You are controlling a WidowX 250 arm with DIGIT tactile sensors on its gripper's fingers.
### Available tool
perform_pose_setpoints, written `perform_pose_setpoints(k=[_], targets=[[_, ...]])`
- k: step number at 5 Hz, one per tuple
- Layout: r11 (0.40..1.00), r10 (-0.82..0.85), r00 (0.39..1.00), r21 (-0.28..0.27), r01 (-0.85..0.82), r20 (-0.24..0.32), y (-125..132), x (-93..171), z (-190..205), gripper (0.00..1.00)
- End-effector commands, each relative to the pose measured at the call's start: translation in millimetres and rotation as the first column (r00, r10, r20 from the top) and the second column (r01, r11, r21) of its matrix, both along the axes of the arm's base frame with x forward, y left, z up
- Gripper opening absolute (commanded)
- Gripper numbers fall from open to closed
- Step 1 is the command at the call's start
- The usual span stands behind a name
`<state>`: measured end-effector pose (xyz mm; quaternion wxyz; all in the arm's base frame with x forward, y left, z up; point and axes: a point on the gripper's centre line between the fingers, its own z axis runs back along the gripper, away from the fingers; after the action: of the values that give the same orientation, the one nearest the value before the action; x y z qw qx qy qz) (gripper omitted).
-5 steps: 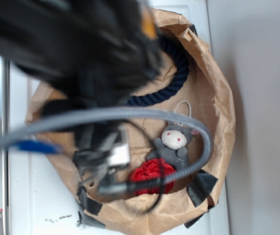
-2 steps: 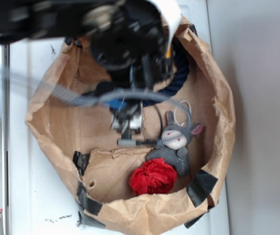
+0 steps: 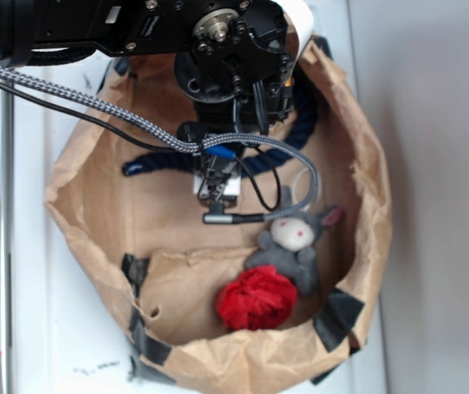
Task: Grab the blue rope.
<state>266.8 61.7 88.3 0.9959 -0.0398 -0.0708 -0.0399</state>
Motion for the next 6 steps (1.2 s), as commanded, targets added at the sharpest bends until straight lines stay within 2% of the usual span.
perform_pose_setpoints(k=[1, 2, 3, 4, 5, 6], targets=[[1.000, 0.011, 0.999, 0.012, -0.011, 0.050, 4, 8, 15, 1.00], [0.999, -0.021, 1.000, 0.030, 0.020, 0.015, 5, 25, -18, 1.00], [0.999, -0.025, 0.996, 0.038, 0.029, -0.083, 26, 60, -60, 1.00], [0.998, -0.052, 0.993, 0.036, 0.056, -0.105, 31, 71, -81, 1.00], [0.999, -0.028, 0.996, 0.029, 0.030, -0.080, 36, 76, -77, 0.00], [1.000, -0.009, 0.999, 0.028, 0.010, -0.037, 32, 65, -68, 0.00]])
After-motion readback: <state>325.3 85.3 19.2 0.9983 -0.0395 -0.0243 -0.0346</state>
